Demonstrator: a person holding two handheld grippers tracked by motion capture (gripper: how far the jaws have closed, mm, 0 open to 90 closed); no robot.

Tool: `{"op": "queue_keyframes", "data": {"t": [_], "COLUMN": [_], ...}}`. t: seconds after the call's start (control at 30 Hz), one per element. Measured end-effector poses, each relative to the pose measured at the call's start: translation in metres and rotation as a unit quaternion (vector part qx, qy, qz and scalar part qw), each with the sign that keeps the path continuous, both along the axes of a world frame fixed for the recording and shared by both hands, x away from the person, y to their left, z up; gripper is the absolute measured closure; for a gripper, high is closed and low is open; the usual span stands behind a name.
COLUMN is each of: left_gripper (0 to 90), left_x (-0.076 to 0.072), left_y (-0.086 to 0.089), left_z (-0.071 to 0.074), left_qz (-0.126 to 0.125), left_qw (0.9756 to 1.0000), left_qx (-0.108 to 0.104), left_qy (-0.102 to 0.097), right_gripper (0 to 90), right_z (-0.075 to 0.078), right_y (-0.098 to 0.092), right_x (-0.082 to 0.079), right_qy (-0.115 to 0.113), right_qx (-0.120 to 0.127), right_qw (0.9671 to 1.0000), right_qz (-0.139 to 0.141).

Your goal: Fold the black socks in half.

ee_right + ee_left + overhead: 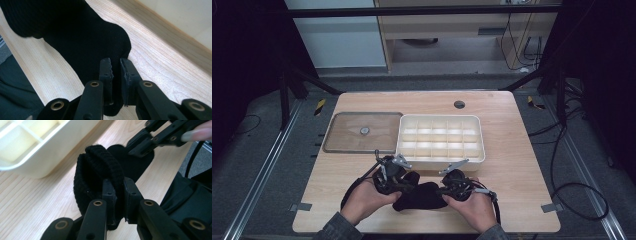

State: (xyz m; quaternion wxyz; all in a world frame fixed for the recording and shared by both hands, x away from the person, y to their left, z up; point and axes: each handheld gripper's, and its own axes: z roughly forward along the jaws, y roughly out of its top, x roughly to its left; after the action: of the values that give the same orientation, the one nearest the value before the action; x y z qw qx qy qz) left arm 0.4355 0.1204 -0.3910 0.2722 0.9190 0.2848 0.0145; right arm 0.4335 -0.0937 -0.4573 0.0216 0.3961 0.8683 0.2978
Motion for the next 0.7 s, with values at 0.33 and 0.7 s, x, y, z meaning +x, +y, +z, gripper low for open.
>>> {"op": "queue_keyframes", "data": {"t": [0.33, 0.7], "left_gripper": [81.4, 81.3], "left_x": [-0.004, -0.002], "left_y": [-0.029, -0.042], "left_z": [-0.009, -0.033], "left_qz": [-0.022, -0.021], "left_qw": [0.9997, 0.9993], "left_qx": [0.012, 0.030], "left_qy": [-0.003, 0.003], "right_gripper": [80.3, 64.0], "right_z": [-0.004, -0.001], "right_y": [-0.003, -0.019], "right_x": [0.001, -0.009], "right_qy": [0.004, -0.003], "right_qx": [0.003, 0.007], "right_qw": [1.0000, 0.9999], "right_qz": [-0.006, -0.011]}}
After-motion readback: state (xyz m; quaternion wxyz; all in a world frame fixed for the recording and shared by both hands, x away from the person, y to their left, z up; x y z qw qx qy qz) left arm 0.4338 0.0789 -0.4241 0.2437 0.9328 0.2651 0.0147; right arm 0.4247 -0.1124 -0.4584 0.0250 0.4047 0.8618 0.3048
